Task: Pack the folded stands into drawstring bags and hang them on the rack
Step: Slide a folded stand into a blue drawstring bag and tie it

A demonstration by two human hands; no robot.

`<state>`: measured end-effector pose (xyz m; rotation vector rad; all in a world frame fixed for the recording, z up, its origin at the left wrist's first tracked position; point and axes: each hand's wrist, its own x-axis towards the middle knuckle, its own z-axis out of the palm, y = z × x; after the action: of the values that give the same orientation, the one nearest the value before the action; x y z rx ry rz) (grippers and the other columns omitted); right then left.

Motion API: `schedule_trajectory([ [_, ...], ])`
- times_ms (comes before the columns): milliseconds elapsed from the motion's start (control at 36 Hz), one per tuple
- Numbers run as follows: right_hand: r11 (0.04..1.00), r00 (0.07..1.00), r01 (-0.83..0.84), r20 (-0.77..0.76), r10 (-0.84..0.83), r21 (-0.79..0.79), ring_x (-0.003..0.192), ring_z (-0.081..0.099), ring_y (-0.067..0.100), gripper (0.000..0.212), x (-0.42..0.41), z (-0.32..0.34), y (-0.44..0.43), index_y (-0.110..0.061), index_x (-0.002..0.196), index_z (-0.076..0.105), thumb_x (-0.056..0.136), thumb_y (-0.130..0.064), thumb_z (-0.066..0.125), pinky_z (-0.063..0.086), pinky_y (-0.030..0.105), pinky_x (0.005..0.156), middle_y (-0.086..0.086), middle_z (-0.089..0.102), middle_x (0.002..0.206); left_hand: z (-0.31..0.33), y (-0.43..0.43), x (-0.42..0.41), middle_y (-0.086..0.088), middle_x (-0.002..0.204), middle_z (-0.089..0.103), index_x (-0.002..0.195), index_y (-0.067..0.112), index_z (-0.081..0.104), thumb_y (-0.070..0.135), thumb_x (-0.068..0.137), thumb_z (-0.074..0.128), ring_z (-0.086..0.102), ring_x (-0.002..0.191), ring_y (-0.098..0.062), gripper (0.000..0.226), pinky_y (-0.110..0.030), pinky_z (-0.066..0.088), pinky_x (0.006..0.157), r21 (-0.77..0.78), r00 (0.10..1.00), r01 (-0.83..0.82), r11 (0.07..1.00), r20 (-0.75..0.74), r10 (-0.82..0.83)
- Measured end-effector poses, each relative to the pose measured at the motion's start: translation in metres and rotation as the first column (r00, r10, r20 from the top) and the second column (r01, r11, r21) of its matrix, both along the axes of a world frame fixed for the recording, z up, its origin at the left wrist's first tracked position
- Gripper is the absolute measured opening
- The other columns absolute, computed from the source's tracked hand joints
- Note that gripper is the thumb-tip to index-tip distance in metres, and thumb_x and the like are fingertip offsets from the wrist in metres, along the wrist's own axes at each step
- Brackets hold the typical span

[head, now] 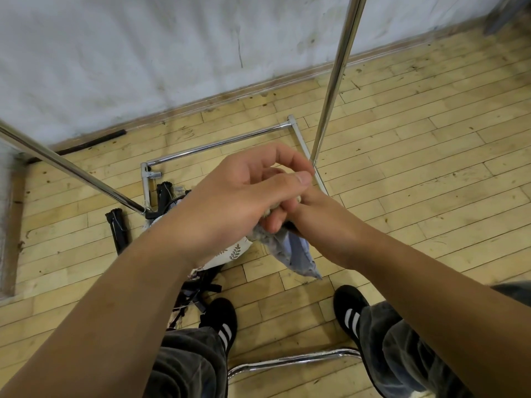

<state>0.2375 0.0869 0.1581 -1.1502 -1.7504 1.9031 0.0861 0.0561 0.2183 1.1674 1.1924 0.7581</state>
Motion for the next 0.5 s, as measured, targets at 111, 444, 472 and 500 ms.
schedule_trajectory([
  [111,0.999,0.999,-0.032,-0.043,0.033,0.022,0.065,0.069,0.009,0.011,0.0,-0.002,0.001,-0.028,0.088,0.066,0.089,-0.035,0.057,0.061,0.036,0.063,0.0,0.072,0.073,0.004,0.0,-0.007,-0.001,0.068,0.059,0.1,0.023,0.073,0.041,0.09,0.064,0.052,0.056,-0.015,0.023,-0.027,0.045,0.058,-0.104,0.999,0.033,0.994,-0.018,-0.035],
  [444,0.99,0.992,-0.116,-0.036,0.119,0.082,0.097,0.074,0.017,0.047,0.0,-0.004,-0.001,-0.05,0.117,0.058,0.096,-0.008,0.065,0.061,0.039,0.086,-0.002,0.077,0.098,0.012,-0.001,-0.012,-0.016,0.092,0.078,0.122,0.016,0.066,0.044,0.088,0.056,0.073,0.071,-0.023,0.045,-0.025,0.053,0.06,-0.324,0.989,0.143,0.935,0.004,-0.149],
  [472,0.99,0.991,-0.124,-0.034,0.127,0.071,0.096,0.074,0.017,0.047,0.0,-0.004,-0.001,-0.051,0.115,0.057,0.096,-0.008,0.065,0.061,0.036,0.084,-0.002,0.077,0.098,0.012,-0.001,-0.012,-0.017,0.091,0.078,0.122,0.016,0.065,0.043,0.088,0.056,0.072,0.071,-0.023,0.044,-0.026,0.054,0.061,-0.333,0.989,0.145,0.932,0.017,-0.148],
  [500,0.988,0.99,-0.138,-0.024,0.14,0.068,0.094,0.074,0.017,0.045,-0.001,-0.004,-0.002,-0.049,0.113,0.058,0.096,-0.008,0.065,0.061,0.034,0.082,-0.002,0.077,0.097,0.012,-0.001,-0.013,-0.017,0.09,0.078,0.122,0.015,0.065,0.043,0.088,0.058,0.071,0.069,-0.022,0.044,-0.026,0.054,0.061,-0.342,0.989,0.147,0.928,0.029,-0.146],
])
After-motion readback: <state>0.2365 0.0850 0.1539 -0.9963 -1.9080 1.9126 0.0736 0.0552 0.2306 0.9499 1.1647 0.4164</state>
